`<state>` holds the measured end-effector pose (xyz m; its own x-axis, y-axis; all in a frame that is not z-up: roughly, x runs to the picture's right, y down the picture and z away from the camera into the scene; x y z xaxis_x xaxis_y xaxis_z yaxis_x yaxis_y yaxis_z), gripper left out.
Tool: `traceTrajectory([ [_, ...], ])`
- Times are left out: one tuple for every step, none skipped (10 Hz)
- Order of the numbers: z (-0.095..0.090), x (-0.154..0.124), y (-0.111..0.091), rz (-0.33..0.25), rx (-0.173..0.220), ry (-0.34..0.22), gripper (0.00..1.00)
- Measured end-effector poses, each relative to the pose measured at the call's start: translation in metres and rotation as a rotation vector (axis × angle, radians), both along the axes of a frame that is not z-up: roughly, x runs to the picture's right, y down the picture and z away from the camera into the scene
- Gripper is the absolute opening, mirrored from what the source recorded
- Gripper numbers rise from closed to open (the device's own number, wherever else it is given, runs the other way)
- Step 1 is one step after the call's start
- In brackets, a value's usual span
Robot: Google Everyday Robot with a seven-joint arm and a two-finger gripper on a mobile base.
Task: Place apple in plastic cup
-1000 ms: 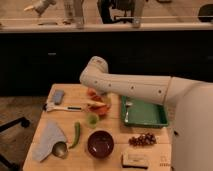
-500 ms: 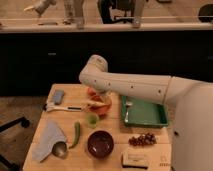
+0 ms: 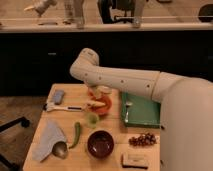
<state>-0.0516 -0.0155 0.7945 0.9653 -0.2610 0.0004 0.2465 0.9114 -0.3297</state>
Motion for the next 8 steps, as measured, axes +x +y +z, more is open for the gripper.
traceTrajectory([
  [0.004, -0.005, -0.003, -0.002, -0.005, -0.005, 0.80],
  [0.008, -0.011, -0.006, -0.003, -0.009, -0.011, 0.80],
  [0.012, -0.014, -0.008, -0.006, -0.018, -0.010, 0.80],
  [0.018, -0.019, -0.009, -0.010, -0.029, -0.012, 0.80],
  [0.026, -0.024, -0.010, -0.014, -0.048, -0.008, 0.80],
  [0.037, -0.034, -0.012, -0.016, -0.071, -0.007, 0.80],
  [0.044, -0.043, -0.014, -0.008, -0.091, -0.009, 0.80],
  [0.052, -0.044, -0.014, 0.005, -0.121, 0.018, 0.80],
])
